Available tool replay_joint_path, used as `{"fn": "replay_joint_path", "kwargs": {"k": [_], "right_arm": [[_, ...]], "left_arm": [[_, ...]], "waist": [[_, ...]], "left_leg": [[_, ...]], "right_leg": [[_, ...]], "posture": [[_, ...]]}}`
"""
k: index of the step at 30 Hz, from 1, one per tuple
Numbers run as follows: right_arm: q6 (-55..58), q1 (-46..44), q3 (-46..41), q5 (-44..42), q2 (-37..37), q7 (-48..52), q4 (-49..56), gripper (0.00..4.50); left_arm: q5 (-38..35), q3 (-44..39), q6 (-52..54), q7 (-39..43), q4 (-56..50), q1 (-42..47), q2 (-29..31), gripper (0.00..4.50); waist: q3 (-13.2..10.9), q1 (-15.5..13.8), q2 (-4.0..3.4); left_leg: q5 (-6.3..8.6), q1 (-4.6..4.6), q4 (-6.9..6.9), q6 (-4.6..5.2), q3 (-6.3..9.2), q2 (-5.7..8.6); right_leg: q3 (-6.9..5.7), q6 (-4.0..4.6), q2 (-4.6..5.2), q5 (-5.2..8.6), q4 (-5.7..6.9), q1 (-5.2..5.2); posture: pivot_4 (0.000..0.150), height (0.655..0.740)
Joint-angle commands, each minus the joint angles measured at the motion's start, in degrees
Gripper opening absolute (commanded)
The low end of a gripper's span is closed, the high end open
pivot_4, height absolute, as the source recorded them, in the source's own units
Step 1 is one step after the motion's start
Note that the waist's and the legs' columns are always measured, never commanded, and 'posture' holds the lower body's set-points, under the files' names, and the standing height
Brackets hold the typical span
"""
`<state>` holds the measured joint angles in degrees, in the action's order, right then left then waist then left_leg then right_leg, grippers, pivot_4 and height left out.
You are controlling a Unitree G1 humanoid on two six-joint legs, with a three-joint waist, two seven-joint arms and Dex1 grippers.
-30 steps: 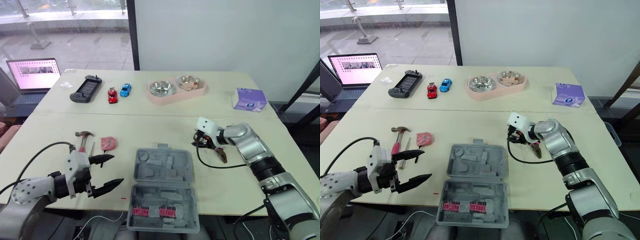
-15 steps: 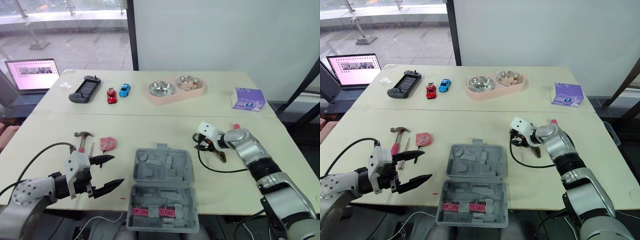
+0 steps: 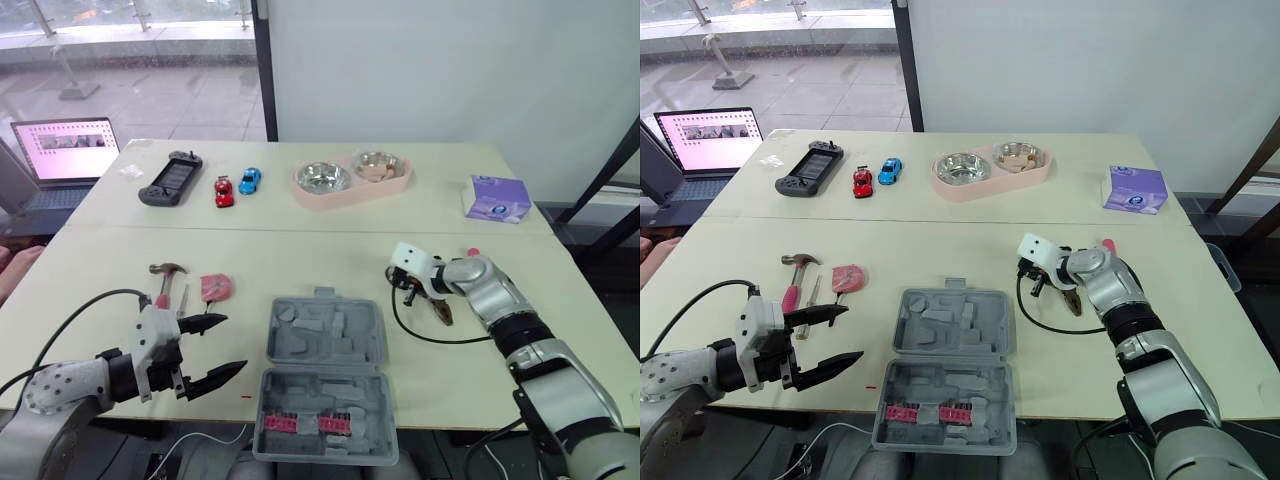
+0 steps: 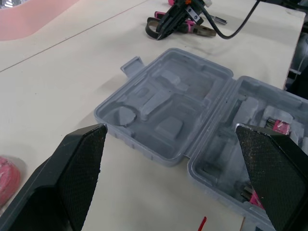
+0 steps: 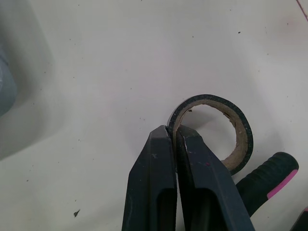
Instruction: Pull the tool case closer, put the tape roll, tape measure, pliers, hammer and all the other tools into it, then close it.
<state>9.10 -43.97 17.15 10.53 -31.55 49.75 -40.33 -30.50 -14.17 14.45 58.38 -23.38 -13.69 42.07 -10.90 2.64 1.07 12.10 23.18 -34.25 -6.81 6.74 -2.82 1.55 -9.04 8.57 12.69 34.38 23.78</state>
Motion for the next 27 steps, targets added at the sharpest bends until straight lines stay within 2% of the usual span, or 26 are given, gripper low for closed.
{"fn": "replay_joint_path", "kwargs": {"k": [1, 7, 11, 14, 19, 22, 27], "right_arm": [[-1.53, -1.45, -0.76, 0.29, -0.09, 0.04, 1.03, 0.03], [0.00, -0.89, -1.11, -1.24, -1.43, 5.16, 8.90, 0.03], [12.42, -1.37, -0.81, -5.68, -2.21, 14.10, 24.27, 0.03], [25.10, -3.48, 0.26, -7.39, -1.22, 16.20, 32.12, 0.03], [39.51, -6.09, 9.46, -9.78, 1.55, 20.87, 45.59, 0.03], [43.31, -6.84, 13.13, -9.39, 4.59, 18.54, 47.40, 0.03], [42.90, -8.67, 19.59, -7.19, 10.85, 13.90, 44.31, 0.03]], "left_arm": [[-0.36, -0.78, -0.19, -0.31, -1.87, -0.17, 0.33, 4.50], [-0.45, -0.80, -0.08, -0.24, -1.48, 0.05, 0.37, 4.50], [-0.59, -1.70, -0.46, 0.31, -0.01, 0.09, 0.52, 4.50], [-0.20, -2.39, -1.17, 0.68, 1.74, -0.07, 0.54, 4.50], [0.63, -3.62, -2.56, 0.46, 5.09, -0.27, 0.35, 4.50], [0.92, -3.58, -2.88, 0.01, 5.12, -0.71, 0.07, 4.50], [1.76, -3.41, -3.52, 0.06, 5.44, -1.03, 0.25, 4.50]], "waist": [[0.00, -0.01, 0.00], [-0.01, 0.02, -0.02], [-0.04, 0.01, -0.07], [-0.04, -0.07, -0.07], [-0.03, -0.04, -0.06], [-0.03, -0.04, -0.05], [-0.01, -0.12, -0.02]], "left_leg": [[0.00, 0.00, 0.00, 0.00, 0.00, 0.00], [0.00, 0.00, 0.00, 0.00, 0.00, 0.00], [0.00, 0.00, 0.00, 0.00, 0.01, 0.00], [0.00, -0.01, 0.01, 0.00, 0.01, 0.00], [0.00, -0.01, -0.02, 0.00, 0.03, 0.00], [0.00, 0.03, -0.01, 0.00, 0.03, -0.02], [-0.08, 0.10, -0.04, -0.15, 0.03, -0.02]], "right_leg": [[0.00, 0.00, 0.00, 0.00, 0.00, 0.00], [0.00, -0.01, 0.00, 0.00, 0.00, 0.00], [0.00, -0.13, 0.00, -0.06, 0.02, 0.01], [0.00, -0.11, 0.00, -0.05, 0.06, 0.02], [0.00, 0.03, 0.00, 0.02, 0.16, 0.08], [0.00, 0.02, -0.01, 0.03, 0.24, 0.19], [0.00, 0.01, -0.01, 0.04, 0.56, 0.40]], "posture": [[0.150, 0.7400], [0.150, 0.7400], [0.150, 0.7400], [0.150, 0.7400], [0.150, 0.7400], [0.150, 0.7400], [0.150, 0.7400]]}}
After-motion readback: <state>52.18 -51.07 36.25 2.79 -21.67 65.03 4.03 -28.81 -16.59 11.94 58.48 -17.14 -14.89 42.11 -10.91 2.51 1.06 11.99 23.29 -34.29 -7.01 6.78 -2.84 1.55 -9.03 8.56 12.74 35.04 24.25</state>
